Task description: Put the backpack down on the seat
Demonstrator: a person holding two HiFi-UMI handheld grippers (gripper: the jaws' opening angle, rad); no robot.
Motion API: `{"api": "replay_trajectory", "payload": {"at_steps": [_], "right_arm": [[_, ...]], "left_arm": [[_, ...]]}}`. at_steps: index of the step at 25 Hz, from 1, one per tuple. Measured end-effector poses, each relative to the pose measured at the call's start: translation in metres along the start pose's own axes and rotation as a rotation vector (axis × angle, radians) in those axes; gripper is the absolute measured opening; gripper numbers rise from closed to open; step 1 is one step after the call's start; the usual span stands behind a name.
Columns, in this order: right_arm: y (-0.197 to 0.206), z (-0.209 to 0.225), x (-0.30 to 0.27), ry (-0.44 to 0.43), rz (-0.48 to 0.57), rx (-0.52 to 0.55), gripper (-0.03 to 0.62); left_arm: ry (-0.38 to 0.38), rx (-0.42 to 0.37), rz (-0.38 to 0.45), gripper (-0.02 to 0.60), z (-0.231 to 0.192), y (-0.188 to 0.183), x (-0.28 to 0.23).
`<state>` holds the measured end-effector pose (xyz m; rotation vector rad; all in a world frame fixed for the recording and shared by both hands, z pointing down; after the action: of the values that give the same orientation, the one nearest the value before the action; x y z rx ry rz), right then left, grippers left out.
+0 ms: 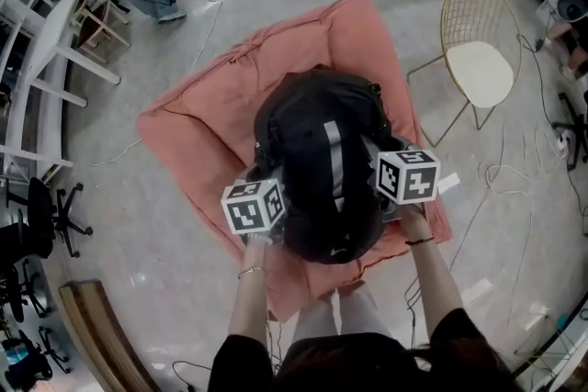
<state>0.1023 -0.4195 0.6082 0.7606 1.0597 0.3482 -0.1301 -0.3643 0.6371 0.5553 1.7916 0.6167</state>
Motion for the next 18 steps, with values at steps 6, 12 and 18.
{"api": "replay_trajectory", "payload": {"at_steps": [6,12,18], "right_arm": [[-0.009,0.007,-0.022,0.013,-0.012,-0.005,0.100],[-0.012,0.013,-0.032,-0.002,0.014,-0.035,0.137],[-0.013,0.013,-0.038,0.038,0.047,-0.027,0.169]], "left_arm": [[-0.008,0.012,0.014,0.117,-0.015,-0.009,-0.020],[0.004,0.034,0.015,0.140,-0.024,-0.012,-0.029],[-0.010,0.052,0.011,0.174,-0.028,-0.013,-0.035]]}}
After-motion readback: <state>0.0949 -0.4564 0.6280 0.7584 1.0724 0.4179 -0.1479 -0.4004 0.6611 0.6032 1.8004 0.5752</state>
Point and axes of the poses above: the fingertips, and each gripper's own axes: x backward along the fingers, z to its right, y out of its underside, the point moved 4 cm from there along x, backward along the fingers, and after that the axes turned 6 degrees about -z, right-handed, at the moved point
